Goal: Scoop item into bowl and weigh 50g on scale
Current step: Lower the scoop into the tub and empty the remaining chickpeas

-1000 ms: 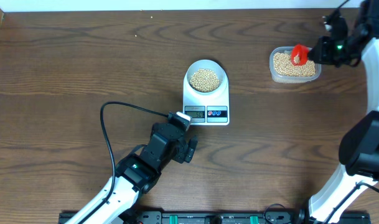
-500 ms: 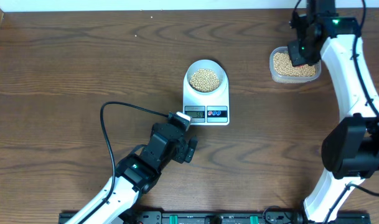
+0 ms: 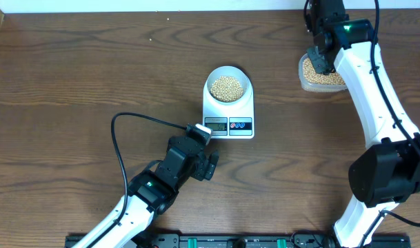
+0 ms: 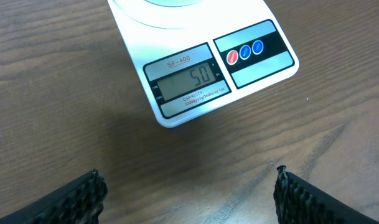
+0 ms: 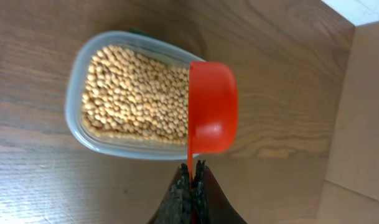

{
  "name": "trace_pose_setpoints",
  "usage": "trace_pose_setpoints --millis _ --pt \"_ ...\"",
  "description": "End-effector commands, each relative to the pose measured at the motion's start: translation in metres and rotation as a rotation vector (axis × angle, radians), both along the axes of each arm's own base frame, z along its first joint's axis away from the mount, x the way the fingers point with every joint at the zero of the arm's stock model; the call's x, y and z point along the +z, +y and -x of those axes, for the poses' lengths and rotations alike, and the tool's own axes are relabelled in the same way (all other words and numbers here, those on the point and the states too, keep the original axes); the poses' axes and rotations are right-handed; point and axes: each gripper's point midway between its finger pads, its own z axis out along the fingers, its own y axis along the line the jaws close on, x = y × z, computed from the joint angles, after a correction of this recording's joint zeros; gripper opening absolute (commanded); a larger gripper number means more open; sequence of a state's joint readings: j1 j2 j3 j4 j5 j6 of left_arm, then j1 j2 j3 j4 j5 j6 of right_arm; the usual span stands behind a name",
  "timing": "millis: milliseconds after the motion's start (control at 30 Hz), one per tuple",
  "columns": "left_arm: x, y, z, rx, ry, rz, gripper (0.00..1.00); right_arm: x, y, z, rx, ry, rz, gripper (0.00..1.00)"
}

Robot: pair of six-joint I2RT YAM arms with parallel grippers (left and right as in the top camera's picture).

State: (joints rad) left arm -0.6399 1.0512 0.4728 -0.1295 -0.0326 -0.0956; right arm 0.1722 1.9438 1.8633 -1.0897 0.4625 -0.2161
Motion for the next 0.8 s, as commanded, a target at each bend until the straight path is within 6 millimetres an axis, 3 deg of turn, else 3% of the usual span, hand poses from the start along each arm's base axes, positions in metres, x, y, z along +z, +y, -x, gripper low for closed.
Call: trace_pose_setpoints --millis 0,200,300,533,767 --pt "0.011 0.000 -0.006 0.002 -0.036 -0.006 0.89 0.010 0.000 0.002 -0.097 -0.061 -0.062 0.01" --pt "0.011 0.000 -0.006 0.002 -0.036 -0.006 0.89 -0.003 0.028 0.001 -0.290 -0.093 -0.434 0.01" --pt "0.011 0.000 -0.006 0.002 -0.036 -0.006 0.88 -0.004 0.028 0.000 -0.445 -0.121 -0.554 0.01" --pt "0.011 0.000 -0.006 0.002 -0.036 -0.006 0.88 -0.005 0.024 0.000 -0.823 -0.215 -0.720 0.01" --pt "0.011 0.000 -0.006 0.002 -0.036 -0.006 0.89 -0.004 0.019 -0.001 -0.946 -0.269 -0.746 0.01"
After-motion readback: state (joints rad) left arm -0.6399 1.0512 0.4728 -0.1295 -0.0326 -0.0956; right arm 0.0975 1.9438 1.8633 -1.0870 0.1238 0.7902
